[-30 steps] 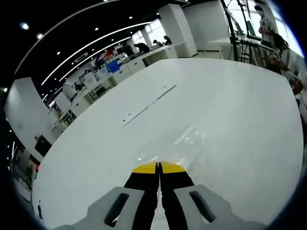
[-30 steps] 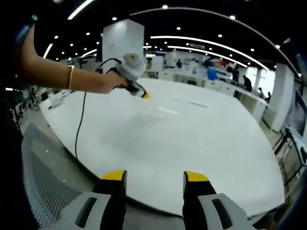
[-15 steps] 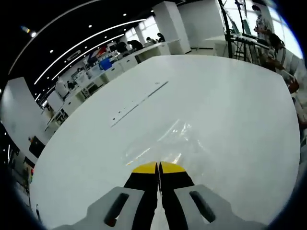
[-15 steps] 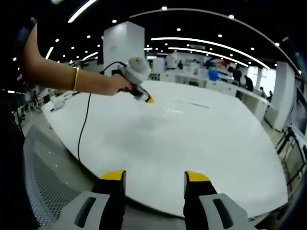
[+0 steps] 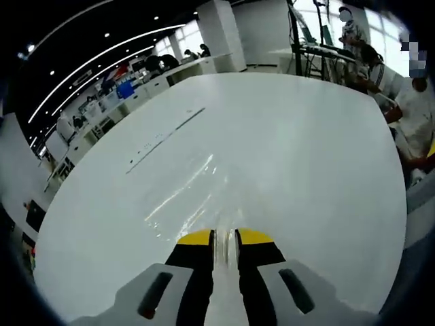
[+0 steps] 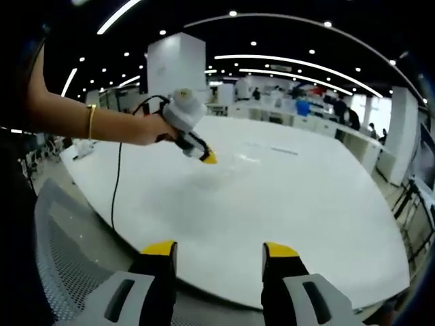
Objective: Open the resealable bag by pulling the two sides of the seal apart until the entire bag opening is separated and visibly accessible.
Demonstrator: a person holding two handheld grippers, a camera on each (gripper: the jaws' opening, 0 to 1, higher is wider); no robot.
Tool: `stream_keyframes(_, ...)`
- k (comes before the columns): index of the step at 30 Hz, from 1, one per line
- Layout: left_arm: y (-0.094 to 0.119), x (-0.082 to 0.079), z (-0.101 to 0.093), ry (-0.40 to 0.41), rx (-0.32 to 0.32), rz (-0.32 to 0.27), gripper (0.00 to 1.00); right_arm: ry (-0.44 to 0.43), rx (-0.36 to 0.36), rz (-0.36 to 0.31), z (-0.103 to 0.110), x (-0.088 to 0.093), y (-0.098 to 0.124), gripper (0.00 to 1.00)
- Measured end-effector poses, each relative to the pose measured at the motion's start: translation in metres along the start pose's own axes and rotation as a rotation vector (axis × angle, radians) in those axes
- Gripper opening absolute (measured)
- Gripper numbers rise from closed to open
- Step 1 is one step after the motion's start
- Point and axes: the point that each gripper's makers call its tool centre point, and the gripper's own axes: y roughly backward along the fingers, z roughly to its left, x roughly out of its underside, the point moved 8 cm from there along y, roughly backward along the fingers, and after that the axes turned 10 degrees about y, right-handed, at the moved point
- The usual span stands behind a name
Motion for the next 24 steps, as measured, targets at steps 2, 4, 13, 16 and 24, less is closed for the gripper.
stream_keyframes(2, 0.003, 0.001, -0.001, -0.005, 0.007, -0.001, 0.16, 0.001, -0.001, -0.003, 0.0, 0.0, 0.0, 0.48)
stream_keyframes(4, 0.009, 0.002, -0.004, -0.018, 0.018, -0.006, 0.18, 0.002, -0.001, -0.005, 0.001, 0.0, 0.0, 0.48)
stream_keyframes(13, 0.032, 0.007, -0.006, 0.012, 0.047, -0.03, 0.26, 0.006, -0.002, -0.013, 0.001, 0.0, 0.0, 0.48)
stream_keyframes(16, 0.041, 0.007, -0.001, 0.027, 0.01, -0.054, 0.25, 0.001, -0.004, -0.017, 0.001, 0.0, 0.0, 0.48)
stream_keyframes(24, 0.072, 0.01, 0.007, 0.057, -0.013, -0.105, 0.28, -0.004, -0.007, -0.022, 0.0, -0.001, 0.0, 0.49)
